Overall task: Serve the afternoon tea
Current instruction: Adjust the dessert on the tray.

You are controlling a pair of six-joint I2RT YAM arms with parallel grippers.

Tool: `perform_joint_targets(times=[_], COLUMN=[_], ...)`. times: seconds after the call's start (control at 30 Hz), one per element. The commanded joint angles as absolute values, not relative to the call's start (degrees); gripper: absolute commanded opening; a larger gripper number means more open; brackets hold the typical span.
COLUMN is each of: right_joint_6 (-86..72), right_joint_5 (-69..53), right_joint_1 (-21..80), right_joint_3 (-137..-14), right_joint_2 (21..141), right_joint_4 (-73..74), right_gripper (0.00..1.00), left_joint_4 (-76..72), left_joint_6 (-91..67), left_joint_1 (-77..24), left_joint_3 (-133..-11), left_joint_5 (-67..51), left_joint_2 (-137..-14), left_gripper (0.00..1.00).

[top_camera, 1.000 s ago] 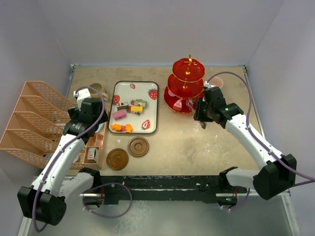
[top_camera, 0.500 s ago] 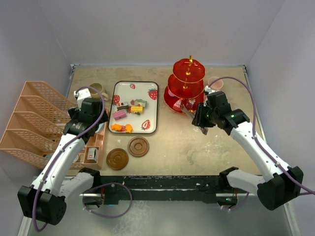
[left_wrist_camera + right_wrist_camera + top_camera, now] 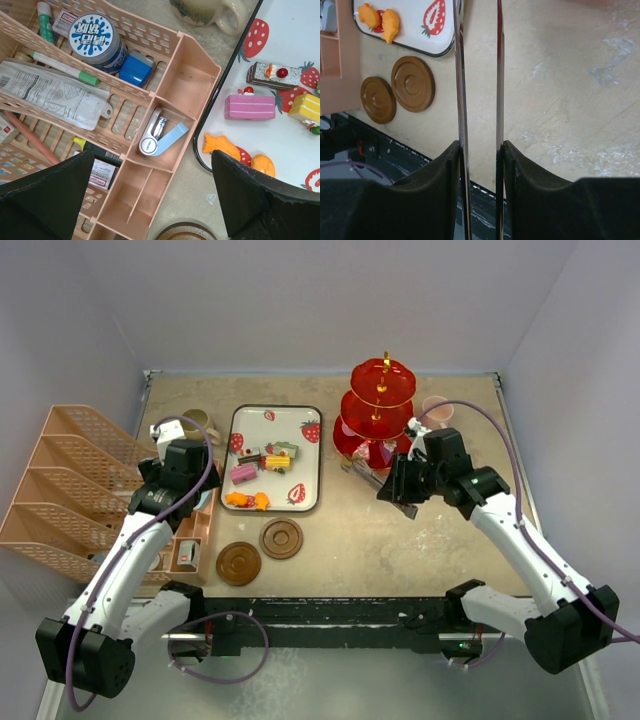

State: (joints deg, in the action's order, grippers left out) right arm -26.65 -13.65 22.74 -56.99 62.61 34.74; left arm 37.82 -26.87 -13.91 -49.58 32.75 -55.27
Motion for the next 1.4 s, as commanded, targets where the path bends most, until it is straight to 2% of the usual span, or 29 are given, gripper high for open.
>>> perform_joint_targets(times=[0.0,0.2,0.43,0.63,0.97,1.37], right_joint_6=[-24.43,-24.94,-28.54,-28.45,-23.4,-18.47], right_joint_5=[-20.91,-19.93,-7.15,2.78,10.09,8.13], right_joint_1=[22.75,26.87,39.01,44.96,46.79,47.18], right_joint_3=[-57.04,-59.07,-66.64,-76.08,-90.7,-98.6], right_joint_2=[62.19,64.14,71.78,81.39,95.98,105.71], right_joint_4=[31.61,31.04,31.14,31.63,32.01,33.74], right_gripper=[0.39,0.39,0.38,0.37,0.37,0.38], left_joint_4=[36.17,36.21,36.21,36.3,36.36,36.21], left_joint_6=[-26.81,-26.8,-26.81,-26.8,-26.65,-26.46], left_joint_1=[-14.15,-14.15,-14.15,-14.15,-14.15,-14.15], left_joint_3=[-49.49,-49.56,-49.63,-49.72,-49.79,-49.76], left_joint_5=[32.94,32.87,32.95,33.3,33.49,33.14], left_joint_2=[-54.27,-54.39,-54.67,-54.84,-55.43,-56.01], left_gripper=[0.99,0.99,0.99,0.98,0.98,0.98])
